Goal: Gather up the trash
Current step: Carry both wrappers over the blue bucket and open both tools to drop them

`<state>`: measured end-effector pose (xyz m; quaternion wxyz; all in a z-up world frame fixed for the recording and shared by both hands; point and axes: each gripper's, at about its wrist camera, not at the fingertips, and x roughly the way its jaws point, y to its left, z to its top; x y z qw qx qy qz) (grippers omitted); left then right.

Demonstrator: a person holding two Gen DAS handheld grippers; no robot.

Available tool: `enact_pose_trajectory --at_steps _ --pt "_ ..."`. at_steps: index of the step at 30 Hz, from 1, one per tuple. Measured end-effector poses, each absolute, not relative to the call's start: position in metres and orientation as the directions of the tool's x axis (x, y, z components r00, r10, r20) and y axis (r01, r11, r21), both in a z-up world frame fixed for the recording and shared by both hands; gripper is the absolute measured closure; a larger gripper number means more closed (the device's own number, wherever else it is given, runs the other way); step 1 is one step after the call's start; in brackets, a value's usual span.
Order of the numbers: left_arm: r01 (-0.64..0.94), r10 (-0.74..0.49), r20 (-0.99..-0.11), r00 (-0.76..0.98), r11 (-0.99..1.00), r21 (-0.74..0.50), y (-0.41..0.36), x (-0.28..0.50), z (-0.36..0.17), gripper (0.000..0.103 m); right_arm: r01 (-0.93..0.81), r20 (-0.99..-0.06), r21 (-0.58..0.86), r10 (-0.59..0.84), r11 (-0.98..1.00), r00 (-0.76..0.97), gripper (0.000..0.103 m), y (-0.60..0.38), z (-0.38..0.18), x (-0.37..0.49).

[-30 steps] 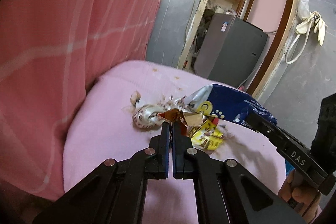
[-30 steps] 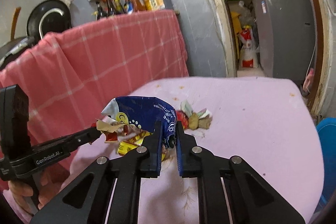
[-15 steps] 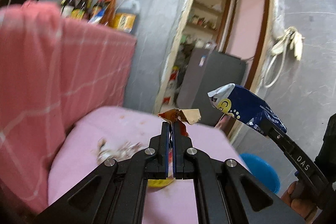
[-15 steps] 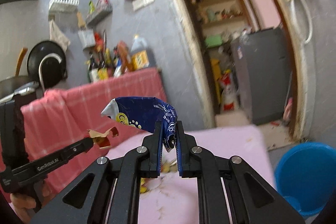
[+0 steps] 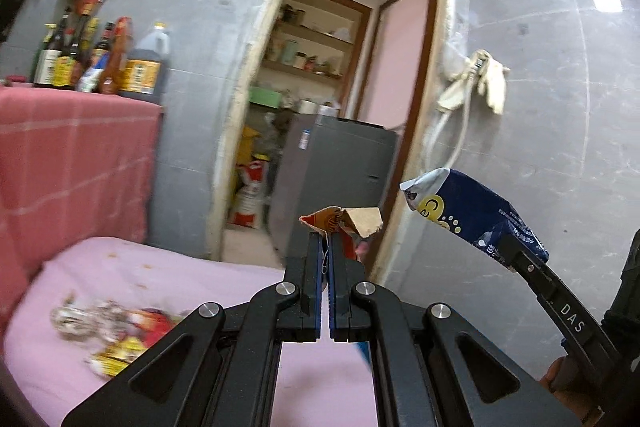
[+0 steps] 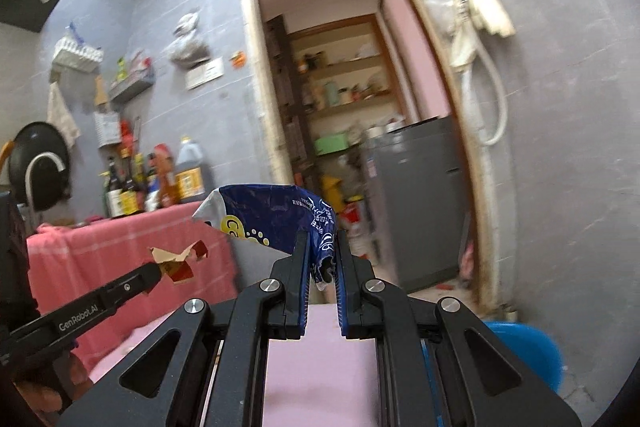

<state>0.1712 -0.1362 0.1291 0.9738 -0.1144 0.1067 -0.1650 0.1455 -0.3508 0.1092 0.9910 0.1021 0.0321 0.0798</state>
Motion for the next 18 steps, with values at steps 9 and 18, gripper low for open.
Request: enact_pose_trajectory --at_steps 9,18 --pt "0.415 -0.448 -0.220 0.867 0.892 -0.179 -0.225 0.192 0.112 0.102 0.052 -0.114 0.240 -0.025 0.969 0.993 0.094 -0.424 0.083 0.140" --pt "0.466 -0.500 -0.377 0.780 0.866 -0.183 -0.287 0.224 0.075 0.102 0.176 -0.225 0.251 -0.120 0.952 0.967 0.094 -0.466 0.045 0.142"
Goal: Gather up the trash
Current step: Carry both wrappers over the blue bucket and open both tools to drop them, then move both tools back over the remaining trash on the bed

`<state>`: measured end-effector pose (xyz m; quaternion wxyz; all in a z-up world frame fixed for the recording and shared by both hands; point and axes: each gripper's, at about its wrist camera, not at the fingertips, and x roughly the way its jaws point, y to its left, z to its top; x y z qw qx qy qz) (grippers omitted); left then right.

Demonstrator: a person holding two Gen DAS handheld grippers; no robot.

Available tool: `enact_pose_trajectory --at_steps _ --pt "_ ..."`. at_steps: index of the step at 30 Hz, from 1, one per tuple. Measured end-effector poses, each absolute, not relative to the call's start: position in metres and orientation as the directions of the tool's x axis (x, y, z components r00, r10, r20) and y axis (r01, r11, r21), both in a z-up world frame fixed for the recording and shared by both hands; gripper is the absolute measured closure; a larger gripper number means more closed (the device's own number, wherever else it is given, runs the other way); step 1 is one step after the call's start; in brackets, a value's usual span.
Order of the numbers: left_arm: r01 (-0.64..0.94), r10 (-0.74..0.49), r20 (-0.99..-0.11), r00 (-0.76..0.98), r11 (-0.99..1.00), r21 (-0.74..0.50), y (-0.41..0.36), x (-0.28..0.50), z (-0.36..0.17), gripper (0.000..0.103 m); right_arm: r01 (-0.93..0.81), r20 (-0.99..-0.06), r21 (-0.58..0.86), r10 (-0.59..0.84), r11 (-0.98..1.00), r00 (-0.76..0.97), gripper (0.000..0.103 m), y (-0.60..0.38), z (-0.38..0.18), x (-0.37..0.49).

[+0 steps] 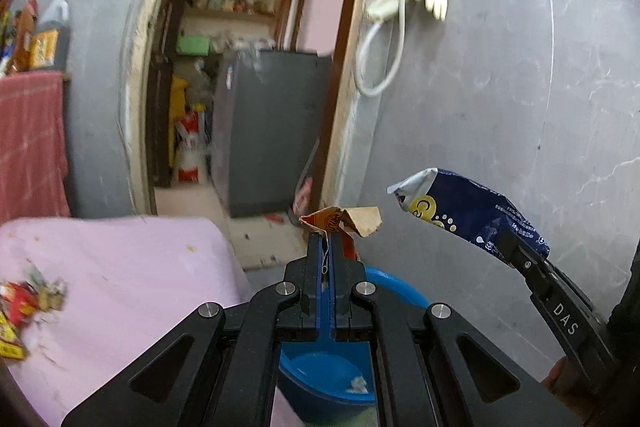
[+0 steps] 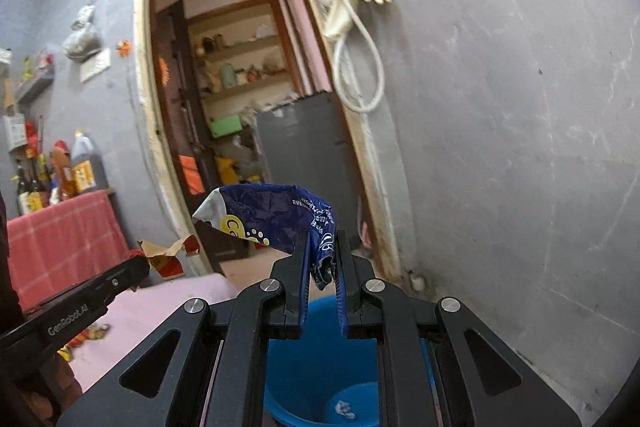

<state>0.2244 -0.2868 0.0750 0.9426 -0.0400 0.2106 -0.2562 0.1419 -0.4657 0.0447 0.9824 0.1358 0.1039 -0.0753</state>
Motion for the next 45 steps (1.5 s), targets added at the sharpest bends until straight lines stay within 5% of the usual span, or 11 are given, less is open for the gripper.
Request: enact_pose_trajectory --at_steps 17,19,22,30,35,37,40,45 --pt "0.441 -0.489 -0.597 0.636 0.865 -0.239 -0.318 0.279 0.021 0.102 0.264 -0.398 0.323 -0.122 0.909 0.909 0.087 -0.490 0.003 0.180" --pt "0.442 -0.486 -0.631 0.605 0.864 -0.242 -0.321 0.284 0.013 0.094 0.258 -0.421 0.340 -0.099 0.904 0.902 0.071 -0.491 -0.001 0.186" --pt "0.424 -0.482 -0.649 0.589 0.867 -0.260 -0.317 0.289 0.004 0.075 0.244 -0.438 0.338 -0.077 0.909 0.896 0.066 -0.490 -0.004 0.190" --pt "0.403 -0.477 -0.615 0.628 0.875 -0.267 -0.298 0.280 0.015 0.069 0.217 -0.399 0.316 -0.078 0.924 0.914 0.055 -0.482 0.009 0.182" --pt "0.384 -0.454 -0.552 0.699 0.890 -0.246 -0.275 0.270 0.039 0.046 0.184 -0.346 0.285 -0.078 0.941 0.935 0.047 -0.472 0.034 0.174" --pt "0.376 -0.439 -0.526 0.728 0.898 -0.229 -0.266 0.265 0.049 0.035 0.168 -0.325 0.279 -0.072 0.945 0.943 0.033 -0.467 0.043 0.171" --pt "0.361 -0.411 -0.469 0.782 0.911 -0.199 -0.246 0.253 0.067 0.017 0.133 -0.279 0.262 -0.057 0.956 0.959 0.026 -0.453 0.061 0.166" --pt "0.303 -0.355 -0.369 0.859 0.933 -0.194 -0.203 0.234 0.091 0.005 0.075 -0.225 0.243 -0.019 0.967 0.974 0.017 -0.430 0.084 0.161"
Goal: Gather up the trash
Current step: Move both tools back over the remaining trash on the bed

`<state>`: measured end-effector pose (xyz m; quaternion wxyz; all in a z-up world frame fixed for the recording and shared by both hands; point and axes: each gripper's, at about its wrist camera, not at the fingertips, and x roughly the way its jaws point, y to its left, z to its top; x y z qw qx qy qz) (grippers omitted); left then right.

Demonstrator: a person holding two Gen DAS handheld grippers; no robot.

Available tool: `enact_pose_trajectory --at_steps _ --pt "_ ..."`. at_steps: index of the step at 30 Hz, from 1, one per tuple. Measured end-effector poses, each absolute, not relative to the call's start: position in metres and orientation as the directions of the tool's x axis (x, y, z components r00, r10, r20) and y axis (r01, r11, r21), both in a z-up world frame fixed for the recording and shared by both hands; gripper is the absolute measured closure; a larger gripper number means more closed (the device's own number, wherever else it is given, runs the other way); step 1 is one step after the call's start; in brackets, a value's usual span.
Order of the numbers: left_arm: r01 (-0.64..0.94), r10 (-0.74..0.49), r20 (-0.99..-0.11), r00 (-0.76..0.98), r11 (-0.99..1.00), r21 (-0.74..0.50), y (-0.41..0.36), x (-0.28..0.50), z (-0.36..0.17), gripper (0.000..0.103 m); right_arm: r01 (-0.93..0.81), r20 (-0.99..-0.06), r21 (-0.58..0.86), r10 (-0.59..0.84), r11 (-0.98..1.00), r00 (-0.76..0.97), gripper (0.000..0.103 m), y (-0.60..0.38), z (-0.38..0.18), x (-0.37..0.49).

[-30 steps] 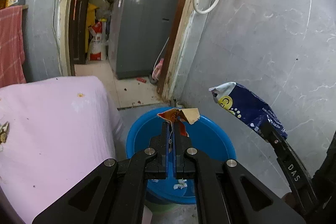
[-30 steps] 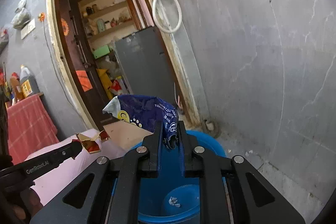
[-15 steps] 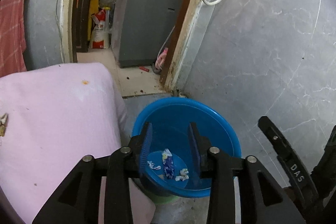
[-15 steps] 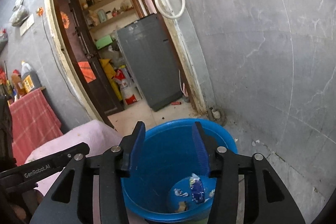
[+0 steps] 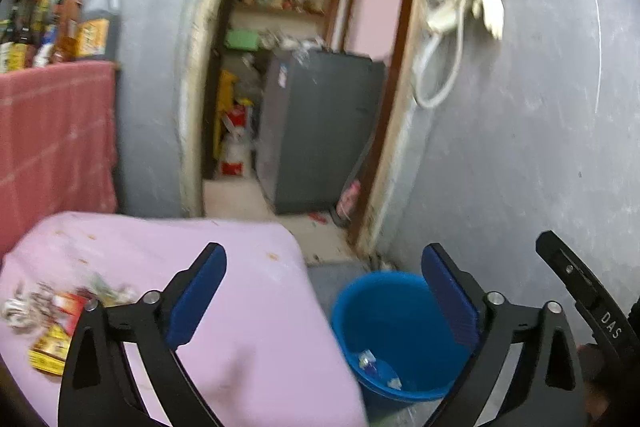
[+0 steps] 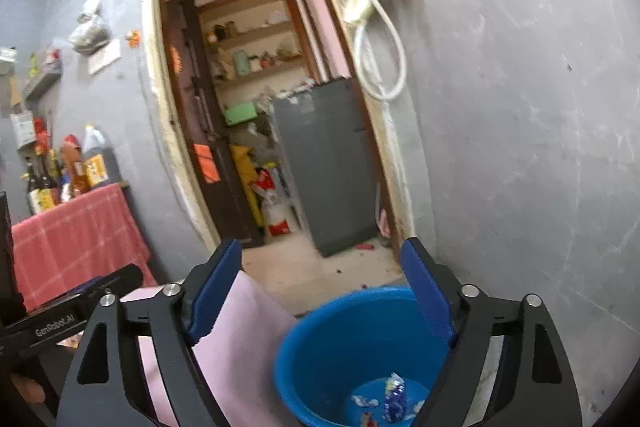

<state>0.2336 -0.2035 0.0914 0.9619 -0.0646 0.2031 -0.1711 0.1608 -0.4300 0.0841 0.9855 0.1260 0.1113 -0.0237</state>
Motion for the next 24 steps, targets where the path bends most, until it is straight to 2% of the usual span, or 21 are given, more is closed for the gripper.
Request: enact_pose_trajectory --at_steps 2,7,16,24 --pt "0.272 -0.327 -0.333 0.885 0.941 -0.199 -0.185 0.226 0.101 0.002 0.047 -0.206 0.234 0.002 0.971 0.979 0.014 -0.419 0.092 0.159" --pt "0.205 -0.254 -0.271 0.928 0.959 -0.197 -0.140 0.206 0.123 0.002 -0.017 -0.155 0.212 0.050 0.977 0.987 0.000 -0.391 0.108 0.151" --pt "0.085 -0.130 -0.234 0.963 0.977 -0.194 -0.064 0.178 0.137 0.002 -0.115 -0.091 0.181 0.133 0.977 0.987 0.000 -0.333 0.127 0.148" --pt "-0.040 -0.005 -0.250 0.968 0.984 -0.175 -0.005 0.158 0.126 0.002 -0.196 -0.059 0.152 0.207 0.969 0.977 0.000 -0.281 0.127 0.147"
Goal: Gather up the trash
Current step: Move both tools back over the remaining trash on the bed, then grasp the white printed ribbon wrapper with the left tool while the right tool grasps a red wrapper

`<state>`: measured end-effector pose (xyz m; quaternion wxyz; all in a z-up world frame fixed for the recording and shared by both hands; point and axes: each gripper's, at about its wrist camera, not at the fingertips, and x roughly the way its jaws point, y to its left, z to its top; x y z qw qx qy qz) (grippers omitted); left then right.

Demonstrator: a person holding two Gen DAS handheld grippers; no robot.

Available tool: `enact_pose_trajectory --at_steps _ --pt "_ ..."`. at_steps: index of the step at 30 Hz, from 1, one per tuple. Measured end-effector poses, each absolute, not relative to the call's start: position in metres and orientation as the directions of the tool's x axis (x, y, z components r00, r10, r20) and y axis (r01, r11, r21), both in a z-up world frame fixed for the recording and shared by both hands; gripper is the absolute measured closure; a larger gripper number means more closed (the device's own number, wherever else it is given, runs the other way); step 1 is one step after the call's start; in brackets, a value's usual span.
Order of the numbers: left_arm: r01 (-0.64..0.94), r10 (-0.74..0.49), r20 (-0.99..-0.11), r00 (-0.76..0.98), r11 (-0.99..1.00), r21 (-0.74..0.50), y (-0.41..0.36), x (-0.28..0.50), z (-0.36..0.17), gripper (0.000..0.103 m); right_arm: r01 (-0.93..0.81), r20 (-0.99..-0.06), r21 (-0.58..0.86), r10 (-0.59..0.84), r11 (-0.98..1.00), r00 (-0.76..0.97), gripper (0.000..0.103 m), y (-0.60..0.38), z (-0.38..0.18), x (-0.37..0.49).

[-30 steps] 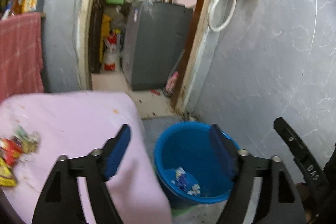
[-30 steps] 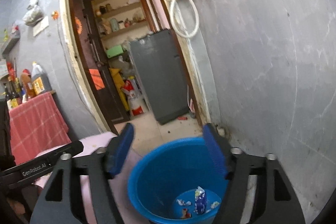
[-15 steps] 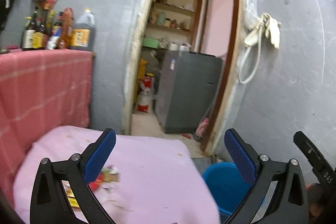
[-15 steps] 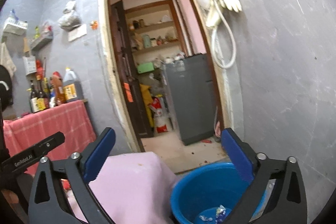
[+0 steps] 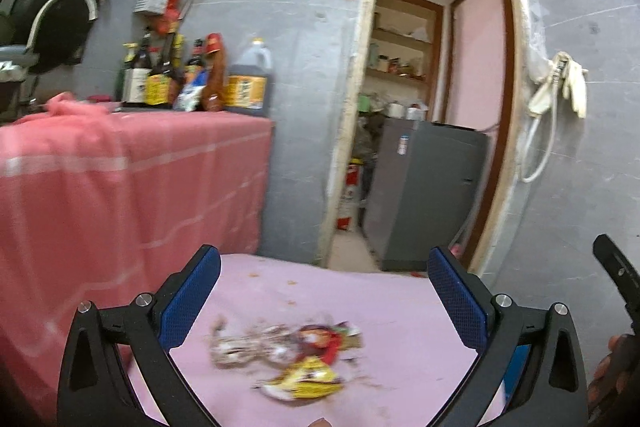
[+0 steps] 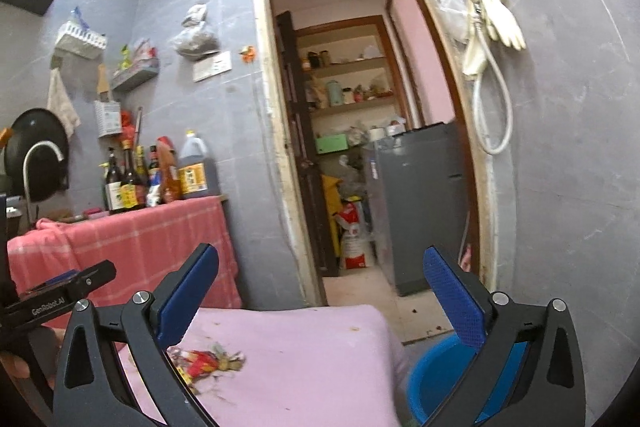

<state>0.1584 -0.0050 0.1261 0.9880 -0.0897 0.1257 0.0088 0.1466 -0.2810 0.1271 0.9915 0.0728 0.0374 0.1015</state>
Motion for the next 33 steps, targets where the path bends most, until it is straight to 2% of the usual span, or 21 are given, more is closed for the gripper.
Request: enact_pose_trajectory --at_steps 6,14,24,29,33 --pt "-0.111 0.053 -0.297 0.953 0.977 -0.183 0.034 0.152 0.106 0.002 -0.245 -0.072 0.146 0.257 0.958 0.964 0.000 -0.253 0.119 0.151" --pt "-0.150 0.087 -0.368 0.926 0.978 -0.147 0.056 0.149 0.071 0.002 -0.301 -0.152 0.113 0.316 0.947 0.937 0.000 -0.221 0.097 0.162" --pt "-0.158 0.101 -0.497 0.862 0.985 -0.073 0.057 0.165 0.020 0.002 -0.355 -0.323 0.107 0.371 0.929 0.871 0.000 -0.206 0.056 0.188" --pt "-0.171 0.078 -0.564 0.822 0.979 -0.114 0.065 0.176 0.006 0.002 -0.369 -0.409 0.137 0.392 0.919 0.824 0.000 -0.200 0.038 0.207" --pt "-0.169 0.051 -0.579 0.814 0.974 -0.151 0.071 0.182 0.002 0.002 -0.384 -0.466 0.161 0.413 0.909 0.783 0.001 -0.193 0.025 0.220"
